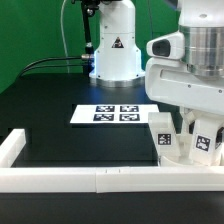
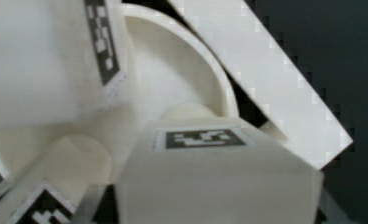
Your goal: Assemble stool
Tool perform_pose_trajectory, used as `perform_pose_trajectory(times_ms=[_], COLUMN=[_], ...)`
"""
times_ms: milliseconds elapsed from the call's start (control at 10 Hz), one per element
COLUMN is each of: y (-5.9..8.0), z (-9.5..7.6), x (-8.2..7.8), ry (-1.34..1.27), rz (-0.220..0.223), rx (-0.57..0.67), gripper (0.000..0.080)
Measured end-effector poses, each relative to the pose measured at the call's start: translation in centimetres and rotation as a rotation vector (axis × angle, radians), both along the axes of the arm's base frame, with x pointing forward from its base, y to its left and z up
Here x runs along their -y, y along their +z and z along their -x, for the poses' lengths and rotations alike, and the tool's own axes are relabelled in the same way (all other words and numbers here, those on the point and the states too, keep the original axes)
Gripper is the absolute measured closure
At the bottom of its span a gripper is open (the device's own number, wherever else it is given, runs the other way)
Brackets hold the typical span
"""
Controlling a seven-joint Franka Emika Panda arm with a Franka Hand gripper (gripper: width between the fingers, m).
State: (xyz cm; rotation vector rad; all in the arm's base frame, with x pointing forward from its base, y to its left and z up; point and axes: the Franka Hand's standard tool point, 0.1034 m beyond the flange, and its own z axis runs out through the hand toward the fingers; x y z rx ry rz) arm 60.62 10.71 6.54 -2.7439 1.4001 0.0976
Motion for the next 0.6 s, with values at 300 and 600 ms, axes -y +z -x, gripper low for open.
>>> perform_pose_trajectory(times_ms=[300,600], y=[-0.2,-0.2], z=[0.0,0.0], x=[-1.4,-1.3], ry=[-0.501,-0.698], rz=[-0.007,-0.026], rx=[-0.015,-0.001], gripper=[0.0462,0.0462])
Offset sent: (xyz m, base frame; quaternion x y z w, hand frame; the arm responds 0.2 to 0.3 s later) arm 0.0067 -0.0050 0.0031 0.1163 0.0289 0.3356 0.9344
